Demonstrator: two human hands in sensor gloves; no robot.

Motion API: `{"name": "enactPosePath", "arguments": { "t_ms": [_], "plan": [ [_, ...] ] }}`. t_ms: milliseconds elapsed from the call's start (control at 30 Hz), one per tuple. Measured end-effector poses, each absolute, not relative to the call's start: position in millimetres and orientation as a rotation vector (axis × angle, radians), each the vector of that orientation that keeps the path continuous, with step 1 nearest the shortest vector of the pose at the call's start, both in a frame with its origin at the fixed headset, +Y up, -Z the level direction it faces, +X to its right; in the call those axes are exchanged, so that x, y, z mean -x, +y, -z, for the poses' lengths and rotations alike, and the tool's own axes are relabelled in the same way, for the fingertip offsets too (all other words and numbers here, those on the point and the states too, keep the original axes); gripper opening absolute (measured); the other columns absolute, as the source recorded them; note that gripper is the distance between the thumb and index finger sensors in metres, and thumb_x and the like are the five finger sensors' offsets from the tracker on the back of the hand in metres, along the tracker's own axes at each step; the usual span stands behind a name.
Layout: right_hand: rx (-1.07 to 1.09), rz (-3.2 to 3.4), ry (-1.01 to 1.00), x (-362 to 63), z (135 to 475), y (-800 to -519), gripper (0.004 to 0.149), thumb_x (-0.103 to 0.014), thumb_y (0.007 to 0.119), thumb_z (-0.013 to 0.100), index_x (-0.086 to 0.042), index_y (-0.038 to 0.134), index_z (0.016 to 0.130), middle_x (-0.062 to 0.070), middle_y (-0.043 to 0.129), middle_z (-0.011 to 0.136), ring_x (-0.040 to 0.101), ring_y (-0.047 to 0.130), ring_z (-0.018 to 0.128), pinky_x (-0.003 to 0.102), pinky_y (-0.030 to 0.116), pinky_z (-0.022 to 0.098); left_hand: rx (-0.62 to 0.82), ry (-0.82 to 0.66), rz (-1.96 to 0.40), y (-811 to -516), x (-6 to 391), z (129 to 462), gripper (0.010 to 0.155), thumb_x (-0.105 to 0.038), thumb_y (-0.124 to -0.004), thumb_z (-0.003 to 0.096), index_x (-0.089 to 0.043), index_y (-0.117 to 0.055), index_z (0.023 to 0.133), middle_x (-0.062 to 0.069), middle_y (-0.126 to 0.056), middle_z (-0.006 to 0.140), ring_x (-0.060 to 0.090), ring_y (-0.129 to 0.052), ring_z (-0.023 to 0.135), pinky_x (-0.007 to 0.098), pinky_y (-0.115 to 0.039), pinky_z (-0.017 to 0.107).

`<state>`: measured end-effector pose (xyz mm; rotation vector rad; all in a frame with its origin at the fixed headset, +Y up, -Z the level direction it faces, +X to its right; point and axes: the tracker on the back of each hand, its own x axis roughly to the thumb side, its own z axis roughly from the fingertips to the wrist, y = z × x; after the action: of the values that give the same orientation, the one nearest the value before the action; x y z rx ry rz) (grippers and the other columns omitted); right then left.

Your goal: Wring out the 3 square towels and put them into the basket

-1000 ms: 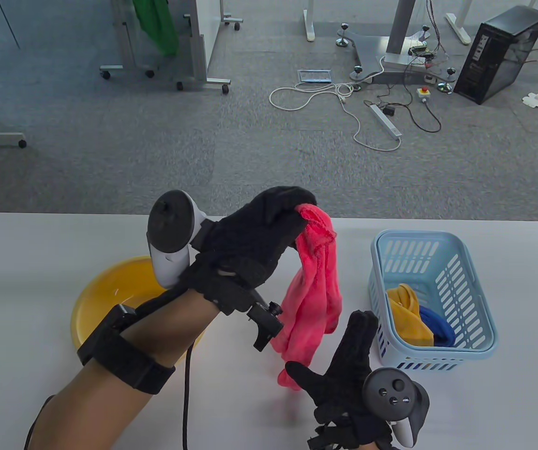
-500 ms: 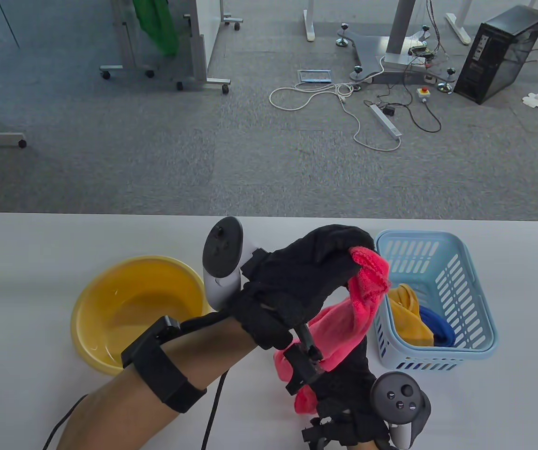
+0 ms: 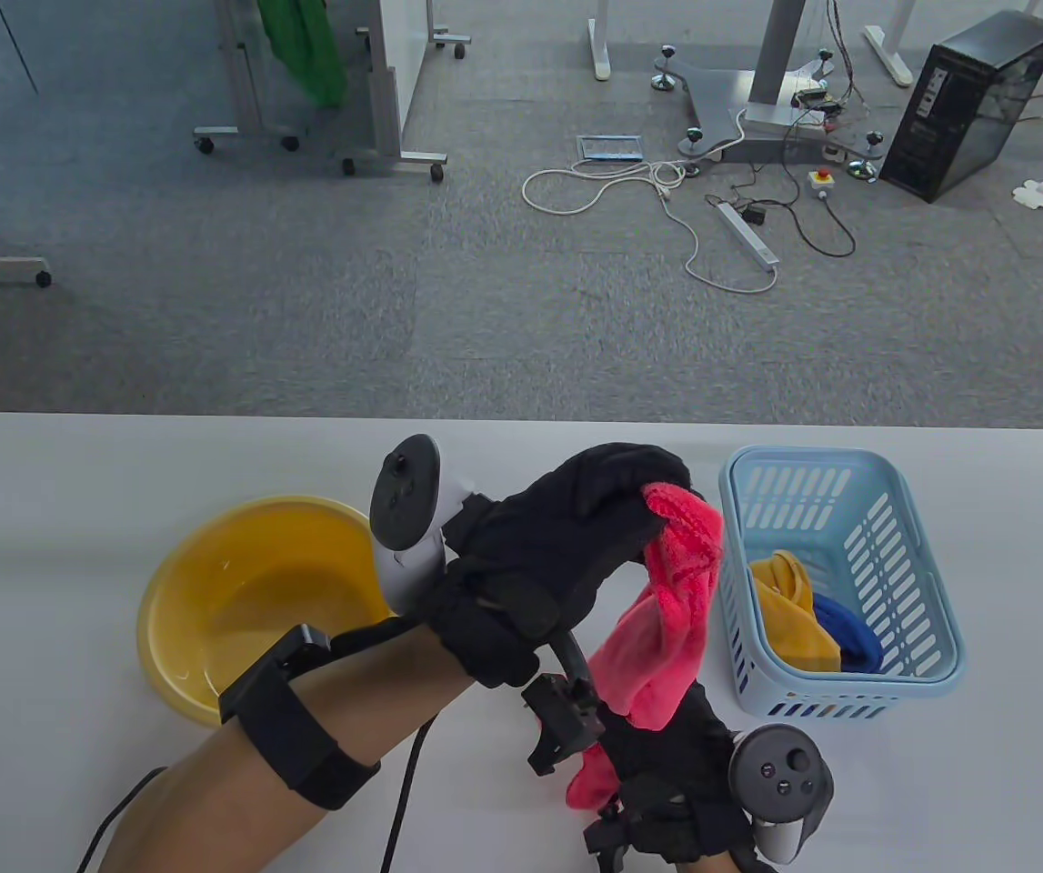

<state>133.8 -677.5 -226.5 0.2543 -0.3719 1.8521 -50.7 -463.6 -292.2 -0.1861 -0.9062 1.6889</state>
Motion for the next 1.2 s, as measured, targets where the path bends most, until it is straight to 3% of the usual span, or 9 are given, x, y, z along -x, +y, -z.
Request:
{"name": "enactPosePath", "arguments": {
  "t_ms": [33,133,267,367,433,500,867,1200],
  "plan": [
    [-0.277,-1.851,-0.366,-134,227,-677,0.042,-0.042,0.098,0.047,-0.016,0.084,0.076,0.016,0.054,0.112,0.051,0.059,0.102,0.075,0.049,0.073,0.181,-0.901,-1.688,-464,53,293,0.044,-0.033,-0.079,0.0554,-0.019,-0.077,0.097,0.010,-0.095,0.084,0.029,-0.104,0.059,0.056,-0.078,0.055],
    [-0.346,-1.809,-0.356,-135,230,-678,0.039,-0.036,0.100,0.045,-0.015,0.084,0.074,0.022,0.049,0.115,0.057,0.057,0.102,0.074,0.050,0.074,0.167,-0.886,-1.701,-466,60,297,0.044,-0.033,-0.079,0.0554,-0.021,-0.078,0.097,0.010,-0.095,0.084,0.029,-0.104,0.059,0.056,-0.078,0.055],
    [-0.347,-1.791,-0.361,-138,232,-677,0.038,-0.024,0.100,0.045,-0.016,0.080,0.077,0.023,0.074,0.102,0.037,0.096,0.076,0.065,0.067,0.071,0.133,-0.854,-1.713,-470,74,302,0.044,-0.033,-0.079,0.0554,-0.020,-0.078,0.097,0.010,-0.095,0.084,0.029,-0.104,0.059,0.056,-0.078,0.055],
    [-0.267,-1.843,-0.376,-143,230,-676,0.047,-0.024,0.098,0.047,-0.018,0.073,0.086,0.015,0.086,0.090,0.026,0.102,0.060,0.060,0.074,0.068,0.109,-0.821,-1.741,-474,86,307,0.044,-0.032,-0.079,0.0552,-0.020,-0.078,0.097,0.010,-0.095,0.084,0.029,-0.104,0.059,0.056,-0.078,0.055],
    [-0.231,-1.886,-0.419,-147,230,-676,0.061,-0.033,0.097,0.049,-0.018,0.065,0.098,0.011,0.090,0.084,0.022,0.103,0.054,0.057,0.077,0.065,0.120,-0.824,-1.766,-479,93,311,0.043,-0.033,-0.079,0.0556,-0.021,-0.078,0.097,0.010,-0.095,0.084,0.029,-0.104,0.060,0.056,-0.078,0.055],
    [-0.178,-1.909,-0.424,-151,228,-676,0.069,-0.034,0.098,0.049,-0.016,0.061,0.104,0.008,0.091,0.080,0.021,0.101,0.052,0.055,0.077,0.065,0.093,-0.776,-1.770,-487,101,315,0.043,-0.033,-0.079,0.0556,-0.021,-0.078,0.097,0.010,-0.095,0.084,0.029,-0.104,0.060,0.056,-0.078,0.055],
    [-0.167,-1.907,-0.490,-160,223,-666,0.056,-0.035,0.089,0.055,-0.014,0.066,0.101,0.010,0.090,0.078,0.022,0.099,0.051,0.056,0.075,0.065,0.024,-0.593,-1.826,-528,145,331,0.044,-0.032,-0.079,0.0556,-0.019,-0.078,0.097,0.010,-0.095,0.082,0.028,-0.105,0.058,0.056,-0.080,0.054],
    [-0.147,-1.911,-0.535,-163,219,-661,0.055,-0.036,0.087,0.056,-0.015,0.065,0.102,0.009,0.089,0.078,0.022,0.098,0.052,0.056,0.075,0.065,0.062,-0.377,-1.709,-605,171,340,0.044,-0.032,-0.080,0.0559,-0.019,-0.077,0.097,0.010,-0.095,0.082,0.028,-0.104,0.059,0.056,-0.078,0.055]
  ]
}}
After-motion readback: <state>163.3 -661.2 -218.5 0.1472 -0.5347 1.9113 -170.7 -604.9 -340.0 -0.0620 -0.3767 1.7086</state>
